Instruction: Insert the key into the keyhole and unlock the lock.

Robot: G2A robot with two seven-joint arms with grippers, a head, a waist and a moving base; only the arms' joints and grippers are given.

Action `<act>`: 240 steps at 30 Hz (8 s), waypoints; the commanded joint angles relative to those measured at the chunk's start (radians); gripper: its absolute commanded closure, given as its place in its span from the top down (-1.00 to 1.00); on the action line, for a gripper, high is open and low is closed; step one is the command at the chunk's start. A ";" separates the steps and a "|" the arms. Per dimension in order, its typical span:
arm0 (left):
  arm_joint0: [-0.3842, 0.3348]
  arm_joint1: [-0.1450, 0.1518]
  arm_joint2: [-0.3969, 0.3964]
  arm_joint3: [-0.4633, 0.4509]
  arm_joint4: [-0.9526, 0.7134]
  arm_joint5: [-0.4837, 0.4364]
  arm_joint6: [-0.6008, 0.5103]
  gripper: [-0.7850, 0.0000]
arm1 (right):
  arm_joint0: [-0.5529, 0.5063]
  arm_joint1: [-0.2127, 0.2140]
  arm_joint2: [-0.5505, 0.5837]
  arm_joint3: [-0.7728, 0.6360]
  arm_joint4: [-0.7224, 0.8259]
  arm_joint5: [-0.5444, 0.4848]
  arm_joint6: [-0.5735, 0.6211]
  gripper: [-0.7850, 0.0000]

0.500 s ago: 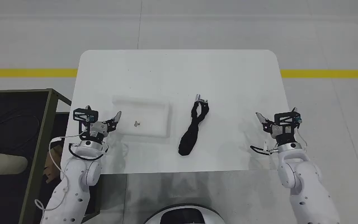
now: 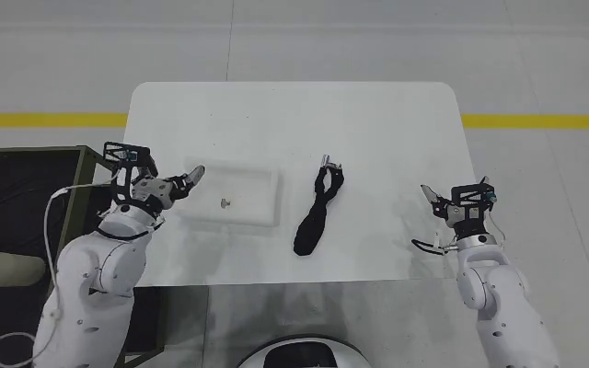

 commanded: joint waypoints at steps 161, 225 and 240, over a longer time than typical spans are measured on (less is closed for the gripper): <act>-0.576 0.368 0.343 0.709 -1.313 -0.068 -0.616 -1.00 | 0.633 -0.109 -0.581 -0.087 0.437 0.291 1.178 1.00; -0.576 0.368 0.343 0.709 -1.313 -0.068 -0.616 -1.00 | 0.600 -0.381 -0.299 0.003 0.316 0.204 1.327 -1.00; -0.576 0.368 0.343 0.709 -1.313 -0.068 -0.616 -1.00 | 0.542 -0.376 -0.248 -0.050 0.424 0.142 1.283 -1.00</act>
